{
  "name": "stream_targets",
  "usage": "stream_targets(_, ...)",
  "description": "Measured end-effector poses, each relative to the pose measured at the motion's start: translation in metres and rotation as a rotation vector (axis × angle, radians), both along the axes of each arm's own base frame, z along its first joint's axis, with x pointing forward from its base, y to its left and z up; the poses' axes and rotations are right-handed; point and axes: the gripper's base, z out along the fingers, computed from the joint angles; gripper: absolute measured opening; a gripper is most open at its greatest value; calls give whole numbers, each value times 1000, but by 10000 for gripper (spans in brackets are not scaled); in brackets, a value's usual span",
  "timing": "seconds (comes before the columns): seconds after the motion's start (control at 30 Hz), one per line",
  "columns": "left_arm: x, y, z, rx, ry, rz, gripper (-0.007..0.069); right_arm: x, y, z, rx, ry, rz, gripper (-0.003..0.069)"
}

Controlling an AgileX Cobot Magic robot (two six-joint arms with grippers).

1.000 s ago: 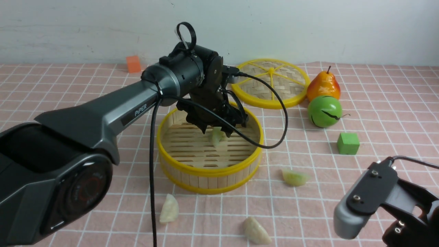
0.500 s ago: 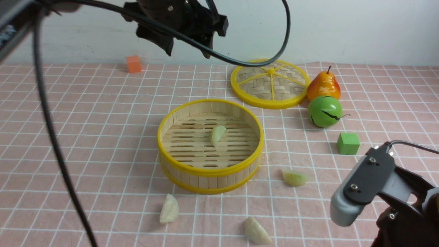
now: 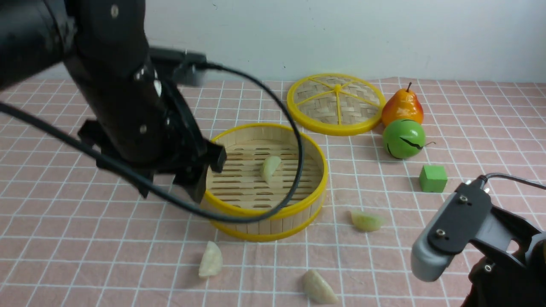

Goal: Put the dumplings into the steamer on the table with the pink tablecloth.
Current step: 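Reach for and grasp a dumpling on the table with the left gripper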

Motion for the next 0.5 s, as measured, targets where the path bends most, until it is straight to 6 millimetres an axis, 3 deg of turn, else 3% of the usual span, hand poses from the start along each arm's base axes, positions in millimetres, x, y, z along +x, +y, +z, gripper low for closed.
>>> stream_targets(0.17,-3,-4,-55,-52,37,21,536,0,0,0,2,-3,-1,103)
stream_targets(0.2,-3,-4,-57,-53,37,22,536,0,0,0,3,-4,-1,103)
stream_targets(0.3,8,-10,-88,-59,38,32,535,1,1,1,10,-14,-3,106)
stream_targets(0.4,14,-14,-102,-58,41,35,535,2,1,1,14,-21,-5,106)
stream_targets(0.5,25,-19,-130,-43,67,39,533,2,1,1,7,-27,-3,112)
